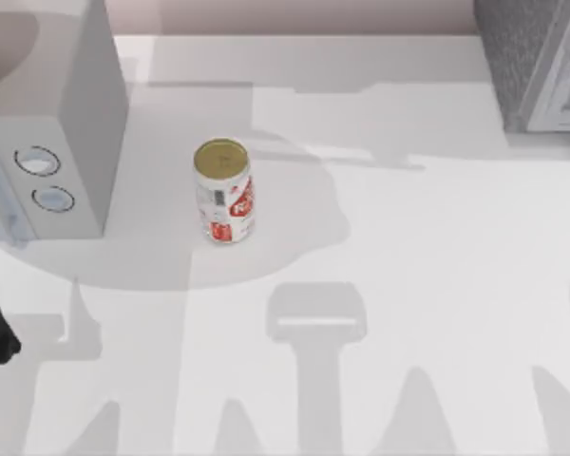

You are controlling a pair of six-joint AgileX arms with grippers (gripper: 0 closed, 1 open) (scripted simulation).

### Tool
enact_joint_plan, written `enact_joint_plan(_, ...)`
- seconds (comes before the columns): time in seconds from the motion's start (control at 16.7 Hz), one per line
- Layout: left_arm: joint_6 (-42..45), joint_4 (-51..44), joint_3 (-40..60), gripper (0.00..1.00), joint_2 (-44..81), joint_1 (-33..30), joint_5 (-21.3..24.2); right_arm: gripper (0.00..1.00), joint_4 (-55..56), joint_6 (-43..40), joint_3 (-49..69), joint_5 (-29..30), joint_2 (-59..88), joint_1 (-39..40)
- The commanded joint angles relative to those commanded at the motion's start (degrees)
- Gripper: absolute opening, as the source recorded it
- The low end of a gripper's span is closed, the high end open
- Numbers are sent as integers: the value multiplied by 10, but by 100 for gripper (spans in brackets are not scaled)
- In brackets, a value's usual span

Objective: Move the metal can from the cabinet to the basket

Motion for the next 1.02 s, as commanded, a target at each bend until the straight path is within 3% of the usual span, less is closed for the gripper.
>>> enact_joint_plan(0.36,0,0,0,100,0,0,0,100,246,11,79,-199,318,-203)
enact_joint_plan(0.6,0,0,0,100,0,0,0,100,369,14,114,-302,484,-306)
enact_joint_plan(0.78,0,0,0,100,0,0,0,100,419,15,127,-348,554,-352)
enact_joint_plan(1.02,0,0,0,100,0,0,0,100,430,14,129,-358,570,-363)
